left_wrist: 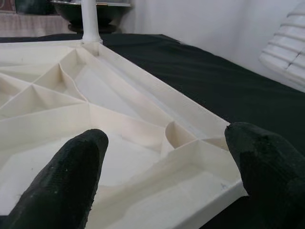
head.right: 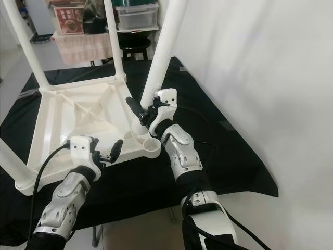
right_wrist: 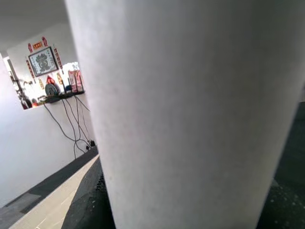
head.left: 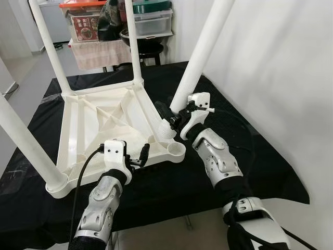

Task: Building children table

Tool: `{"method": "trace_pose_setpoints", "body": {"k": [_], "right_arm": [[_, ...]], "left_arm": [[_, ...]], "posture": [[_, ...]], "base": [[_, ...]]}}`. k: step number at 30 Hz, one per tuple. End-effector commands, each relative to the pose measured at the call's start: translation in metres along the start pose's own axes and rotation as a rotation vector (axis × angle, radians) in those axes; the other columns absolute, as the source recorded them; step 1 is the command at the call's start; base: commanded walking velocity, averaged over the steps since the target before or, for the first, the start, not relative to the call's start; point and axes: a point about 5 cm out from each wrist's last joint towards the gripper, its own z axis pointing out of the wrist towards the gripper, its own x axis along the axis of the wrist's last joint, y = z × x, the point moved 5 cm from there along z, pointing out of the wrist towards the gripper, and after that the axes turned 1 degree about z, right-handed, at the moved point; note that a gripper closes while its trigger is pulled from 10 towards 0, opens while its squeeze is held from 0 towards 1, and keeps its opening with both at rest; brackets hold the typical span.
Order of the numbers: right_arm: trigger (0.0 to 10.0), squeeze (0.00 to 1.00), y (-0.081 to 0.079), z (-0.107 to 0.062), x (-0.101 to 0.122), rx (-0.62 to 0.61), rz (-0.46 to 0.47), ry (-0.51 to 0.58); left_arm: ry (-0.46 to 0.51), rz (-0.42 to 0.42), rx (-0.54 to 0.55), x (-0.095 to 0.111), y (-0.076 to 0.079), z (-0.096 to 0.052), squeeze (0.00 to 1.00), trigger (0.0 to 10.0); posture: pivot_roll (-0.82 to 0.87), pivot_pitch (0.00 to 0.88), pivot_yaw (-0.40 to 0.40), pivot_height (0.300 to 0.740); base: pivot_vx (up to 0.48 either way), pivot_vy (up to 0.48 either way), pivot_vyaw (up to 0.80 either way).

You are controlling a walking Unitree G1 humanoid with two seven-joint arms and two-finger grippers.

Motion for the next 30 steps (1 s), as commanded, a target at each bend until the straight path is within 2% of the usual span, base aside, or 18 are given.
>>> {"method": "trace_pose_setpoints", "body": {"k": [1,9,13,20,22,25,26,30], "right_arm": [[10.0,0.0,-0.003,0.005,0.013,0.015,-0.002,0.033],[10.0,0.0,-0.002,0.005,0.023,0.019,-0.003,0.064],[10.0,0.0,-0.002,0.005,0.03,0.026,-0.005,0.093],[10.0,0.0,-0.007,0.003,0.038,0.08,-0.006,0.12],[10.0,0.0,-0.008,0.003,0.039,0.085,-0.002,0.128],[10.0,0.0,-0.015,0.003,0.032,0.119,-0.042,0.091],[10.0,0.0,-0.021,0.001,0.026,0.162,-0.067,0.066],[10.0,0.0,-0.024,0.0,0.026,0.175,-0.033,0.078]], "left_arm": [[-0.006,-0.009,0.005,0.0,-0.001,-0.002,0.0,10.0],[0.037,-0.023,-0.016,0.014,0.003,0.001,0.0,10.0],[0.067,-0.03,-0.03,0.024,0.005,0.002,0.0,10.0],[0.088,-0.04,-0.041,0.031,0.008,0.003,0.0,10.0],[0.088,-0.043,-0.043,0.031,0.009,0.003,0.0,10.0],[0.08,-0.036,-0.053,0.029,0.012,0.003,0.0,10.0],[0.073,-0.027,-0.062,0.027,0.016,0.003,0.0,10.0],[0.061,-0.031,-0.08,0.023,0.021,0.002,0.0,10.0]], "posture": [[-0.07,0.0,0.034,0.74],[-0.07,0.0,0.031,0.74],[-0.07,0.0,0.027,0.74],[-0.08,0.0,0.027,0.74],[-0.08,0.0,0.028,0.74],[-0.08,0.0,0.029,0.74],[-0.07,0.0,0.028,0.74],[-0.07,0.0,0.029,0.74]], "base": [[0.0,0.0,0.0],[0.0,0.0,0.0],[0.327,0.0,0.0],[0.358,0.0,0.8],[0.356,0.0,0.0],[0.354,0.0,0.53],[0.334,0.0,0.8],[0.0,0.0,0.72]]}}
